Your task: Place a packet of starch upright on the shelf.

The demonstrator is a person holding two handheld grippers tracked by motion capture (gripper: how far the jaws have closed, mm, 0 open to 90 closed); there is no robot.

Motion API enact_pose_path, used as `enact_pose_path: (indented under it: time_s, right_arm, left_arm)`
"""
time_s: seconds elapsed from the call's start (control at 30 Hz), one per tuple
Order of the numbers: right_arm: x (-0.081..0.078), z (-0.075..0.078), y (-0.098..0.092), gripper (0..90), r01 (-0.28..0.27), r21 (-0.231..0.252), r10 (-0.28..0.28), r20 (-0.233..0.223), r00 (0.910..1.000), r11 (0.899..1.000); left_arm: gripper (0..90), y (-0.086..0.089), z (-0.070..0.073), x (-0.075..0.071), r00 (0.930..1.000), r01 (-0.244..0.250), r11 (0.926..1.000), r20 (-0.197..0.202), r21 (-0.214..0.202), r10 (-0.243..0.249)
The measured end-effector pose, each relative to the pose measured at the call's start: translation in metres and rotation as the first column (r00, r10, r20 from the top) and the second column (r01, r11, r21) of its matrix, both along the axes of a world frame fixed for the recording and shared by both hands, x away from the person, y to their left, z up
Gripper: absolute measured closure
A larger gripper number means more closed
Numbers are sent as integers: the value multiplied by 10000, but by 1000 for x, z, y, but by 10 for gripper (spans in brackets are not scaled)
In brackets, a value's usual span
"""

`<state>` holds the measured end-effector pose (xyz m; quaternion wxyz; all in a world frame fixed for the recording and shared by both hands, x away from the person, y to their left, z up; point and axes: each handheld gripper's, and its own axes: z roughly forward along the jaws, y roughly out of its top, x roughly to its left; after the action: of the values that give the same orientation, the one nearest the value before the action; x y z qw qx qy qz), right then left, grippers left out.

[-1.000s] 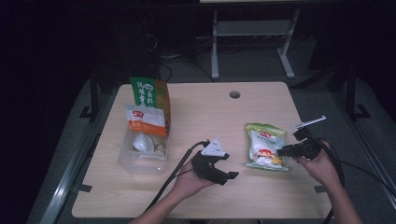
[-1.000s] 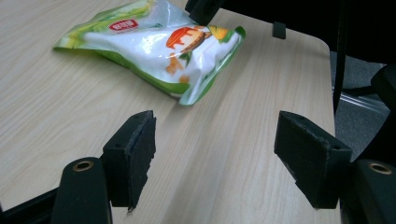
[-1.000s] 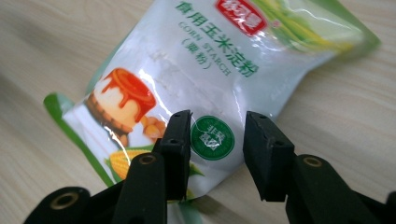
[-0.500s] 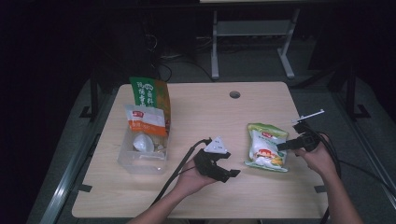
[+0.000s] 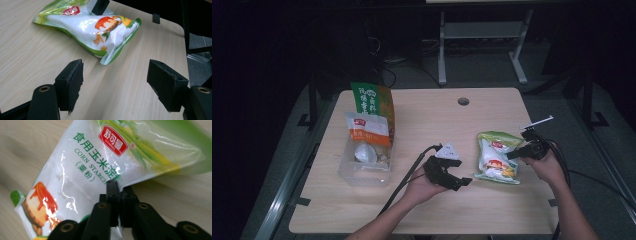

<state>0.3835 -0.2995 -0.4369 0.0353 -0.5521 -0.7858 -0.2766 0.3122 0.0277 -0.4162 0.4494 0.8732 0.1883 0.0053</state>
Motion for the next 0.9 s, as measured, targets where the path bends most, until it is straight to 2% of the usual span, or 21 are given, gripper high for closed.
enact_pose_path:
  time_s: [0.17, 0.33, 0.37, 0.5, 0.63, 0.9]
  right_arm:
    - [-8, 10, 5, 894, -168, -364, 187, 543, 9983, 9992]
    - [-19, 25, 2, 895, -316, 103, 301, 1265, 9915, 9994]
    - [-22, 28, 2, 894, -473, 141, 446, 1513, 9875, 9988]
    - [-36, 42, 5, 895, -852, 174, 801, 1993, 9767, 9962]
    - [-48, 53, 11, 896, -1341, 140, 1260, 2565, 9583, 9909]
    - [-64, 63, 20, 896, -2139, -185, 2082, 3244, 9227, 9767]
  left_arm:
    - [289, 0, -2, 4, 9999, -93, 9999, -135, -51, 92]
    - [288, 0, -3, 11, 9992, -240, 9996, -326, -139, 235]
    - [288, 0, -4, 13, 9990, -264, 9995, -367, -175, 258]
    - [289, -5, -4, 19, 9987, -282, 9994, -422, -200, 274]
    - [288, -10, -5, 24, 9983, -273, 9993, -520, -242, 260]
    - [289, -18, -6, 39, 9948, -357, 9960, -983, -813, 276]
